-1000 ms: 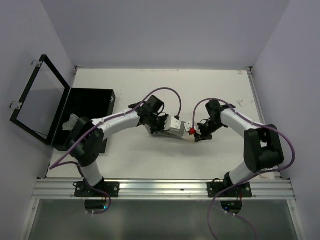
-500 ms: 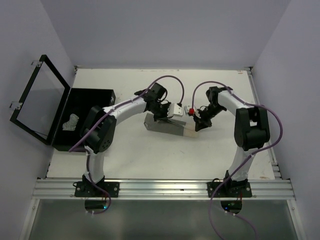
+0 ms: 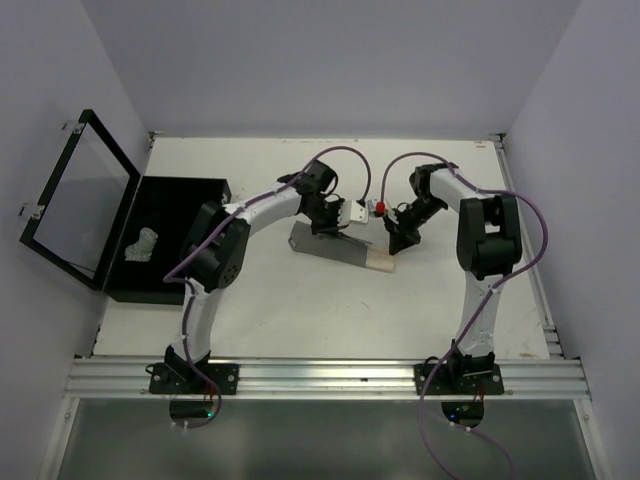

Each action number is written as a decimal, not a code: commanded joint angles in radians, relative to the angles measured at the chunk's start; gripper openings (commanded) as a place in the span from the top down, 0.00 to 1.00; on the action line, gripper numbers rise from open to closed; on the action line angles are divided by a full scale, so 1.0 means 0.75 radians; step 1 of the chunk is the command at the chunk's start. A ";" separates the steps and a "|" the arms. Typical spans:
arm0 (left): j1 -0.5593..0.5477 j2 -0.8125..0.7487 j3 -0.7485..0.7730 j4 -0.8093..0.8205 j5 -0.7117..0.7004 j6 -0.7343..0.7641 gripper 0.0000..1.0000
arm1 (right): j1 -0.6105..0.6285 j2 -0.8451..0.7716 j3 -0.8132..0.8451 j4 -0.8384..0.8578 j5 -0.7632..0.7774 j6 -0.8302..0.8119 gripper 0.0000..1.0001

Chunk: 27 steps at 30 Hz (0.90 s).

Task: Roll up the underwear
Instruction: Fold the underwear

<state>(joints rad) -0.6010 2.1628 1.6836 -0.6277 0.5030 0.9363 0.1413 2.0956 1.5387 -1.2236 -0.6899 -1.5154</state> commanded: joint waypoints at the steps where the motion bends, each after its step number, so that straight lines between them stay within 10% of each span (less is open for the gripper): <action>1: 0.016 0.049 0.072 -0.004 -0.010 0.026 1.00 | -0.013 0.047 0.102 -0.078 0.010 0.053 0.99; 14: 0.032 0.021 0.128 0.145 -0.114 -0.121 0.60 | -0.037 0.016 0.186 -0.040 0.014 0.271 0.64; 22: 0.147 -0.339 -0.115 0.315 -0.159 -0.464 0.49 | -0.037 0.059 0.390 0.277 0.050 1.087 0.80; 27: 0.225 -0.529 -0.377 0.271 -0.188 -0.577 0.63 | 0.022 0.141 0.389 0.331 0.220 1.286 0.84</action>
<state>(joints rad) -0.4549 1.8462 1.4841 -0.4416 0.3740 0.6083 0.1249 2.1548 1.8282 -1.0367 -0.6174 -0.7513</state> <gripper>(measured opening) 0.410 0.186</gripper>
